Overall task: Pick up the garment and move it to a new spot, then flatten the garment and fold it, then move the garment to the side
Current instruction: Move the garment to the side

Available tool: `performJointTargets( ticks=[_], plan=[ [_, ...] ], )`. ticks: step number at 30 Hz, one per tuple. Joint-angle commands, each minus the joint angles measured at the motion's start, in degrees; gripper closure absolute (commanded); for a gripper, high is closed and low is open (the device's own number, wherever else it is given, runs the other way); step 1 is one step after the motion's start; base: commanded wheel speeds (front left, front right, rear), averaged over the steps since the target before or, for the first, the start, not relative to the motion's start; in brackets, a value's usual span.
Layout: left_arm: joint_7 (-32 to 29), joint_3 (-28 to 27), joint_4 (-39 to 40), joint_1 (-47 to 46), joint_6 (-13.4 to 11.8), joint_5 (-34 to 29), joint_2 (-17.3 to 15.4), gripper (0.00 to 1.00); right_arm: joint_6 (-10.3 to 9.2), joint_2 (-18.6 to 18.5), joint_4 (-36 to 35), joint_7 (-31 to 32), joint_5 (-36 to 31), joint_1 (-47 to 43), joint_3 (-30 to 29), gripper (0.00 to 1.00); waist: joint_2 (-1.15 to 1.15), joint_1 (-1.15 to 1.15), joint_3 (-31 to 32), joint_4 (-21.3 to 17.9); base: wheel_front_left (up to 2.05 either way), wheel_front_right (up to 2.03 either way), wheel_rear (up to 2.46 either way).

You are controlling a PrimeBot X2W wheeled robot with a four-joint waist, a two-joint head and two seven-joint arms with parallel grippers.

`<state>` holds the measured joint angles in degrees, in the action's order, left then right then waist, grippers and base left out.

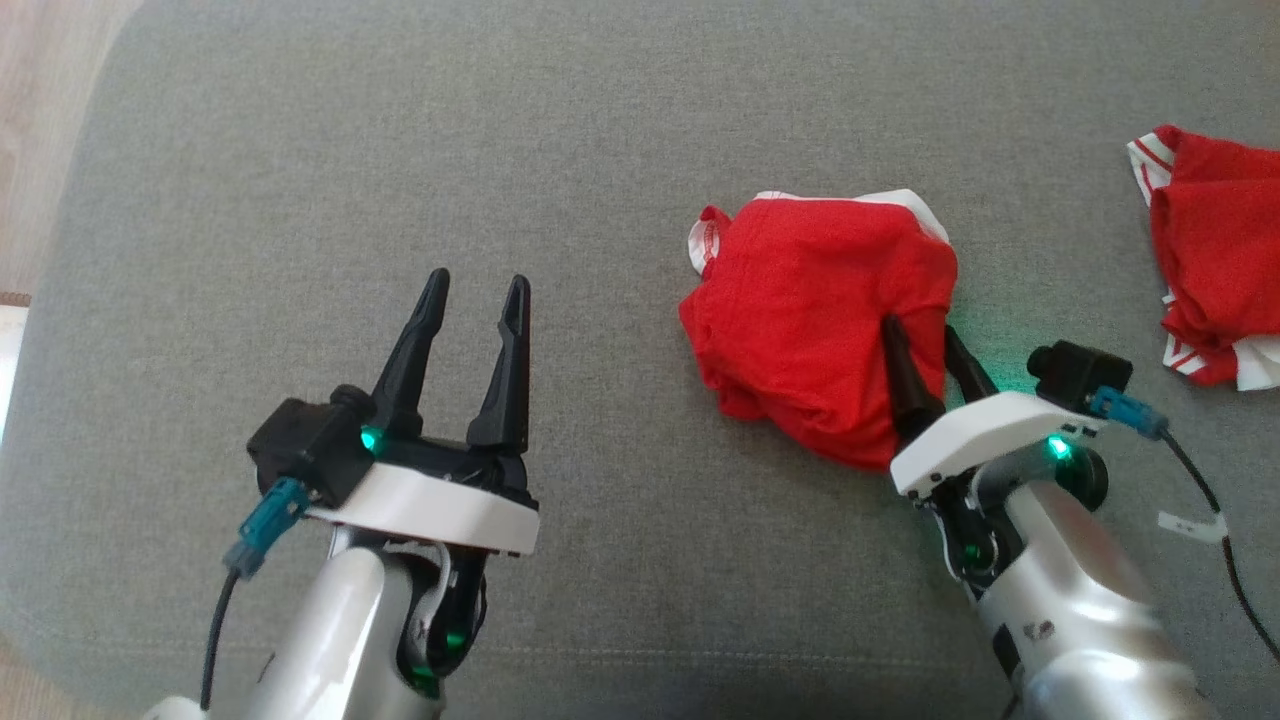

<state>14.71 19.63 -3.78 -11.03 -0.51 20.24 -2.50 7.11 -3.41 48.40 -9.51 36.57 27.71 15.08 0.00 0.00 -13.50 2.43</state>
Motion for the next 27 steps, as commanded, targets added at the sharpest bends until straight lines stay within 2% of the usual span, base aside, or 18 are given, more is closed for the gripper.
performJointTargets(
  ticks=[1, 3, 4, 5, 10, 16, 22, 27],
  plan=[
    [0.29, -1.61, 1.84, -2.25, -0.03, -0.69, -0.38, 0.0, 0.37, 0.53, 1.16, -0.4, 0.48, 0.81, 2.28, 0.0, 0.0, 0.0, -0.27, 0.12, 0.0, 0.0, 0.0],
    [0.29, -1.78, 1.86, -2.5, -0.08, -0.68, -0.38, 0.0, 0.37, 0.53, 3.41, -1.01, 0.48, 2.05, 3.27, 0.0, 0.0, 0.0, -0.56, 0.09, 0.0, 0.0, 0.0],
    [0.29, -1.87, 1.88, -2.62, -0.12, -0.68, -0.38, 0.0, 0.37, 0.53, 4.28, -1.25, 0.63, 2.63, 3.82, 0.29, 0.0, 0.0, -0.65, 0.01, 0.0, 0.0, 0.0],
    [0.29, -1.97, 1.93, -2.73, -0.18, -0.67, -0.38, 0.0, 0.37, 0.53, 5.0, -1.53, 0.84, 3.17, 4.37, 1.0, 0.0, 0.0, -0.73, -0.11, 0.0, 0.0, 0.0],
    [0.29, -2.25, 1.94, -2.79, -0.16, -0.93, -0.38, 0.0, 0.37, 0.53, 8.08, -3.85, -2.66, 6.05, 6.38, 1.0, 0.0, 0.0, -0.45, -1.29, 0.0, 0.0, 0.0],
    [0.29, -2.87, 2.2, -2.39, -0.07, -1.05, -0.38, 0.0, 0.37, -0.4, 9.27, -5.37, -16.1, 10.14, 2.71, 1.0, 0.0, 0.0, 0.52, -3.18, 0.0, 0.0, 0.0],
    [0.29, -3.02, 2.45, -2.03, -0.01, -1.05, -0.38, 0.0, 0.37, -5.66, 2.02, -5.46, -26.85, 10.9, -1.32, 1.0, 0.0, 0.0, 1.09, -5.07, 0.0, 0.0, 0.0],
    [0.29, -2.95, 2.58, -1.91, 0.02, -1.24, -0.38, 0.0, 0.37, -11.09, -4.85, -1.95, -30.14, 10.18, -1.62, 1.0, 0.0, 0.0, 0.86, -6.53, 0.0, 0.0, 0.0]
  ],
)
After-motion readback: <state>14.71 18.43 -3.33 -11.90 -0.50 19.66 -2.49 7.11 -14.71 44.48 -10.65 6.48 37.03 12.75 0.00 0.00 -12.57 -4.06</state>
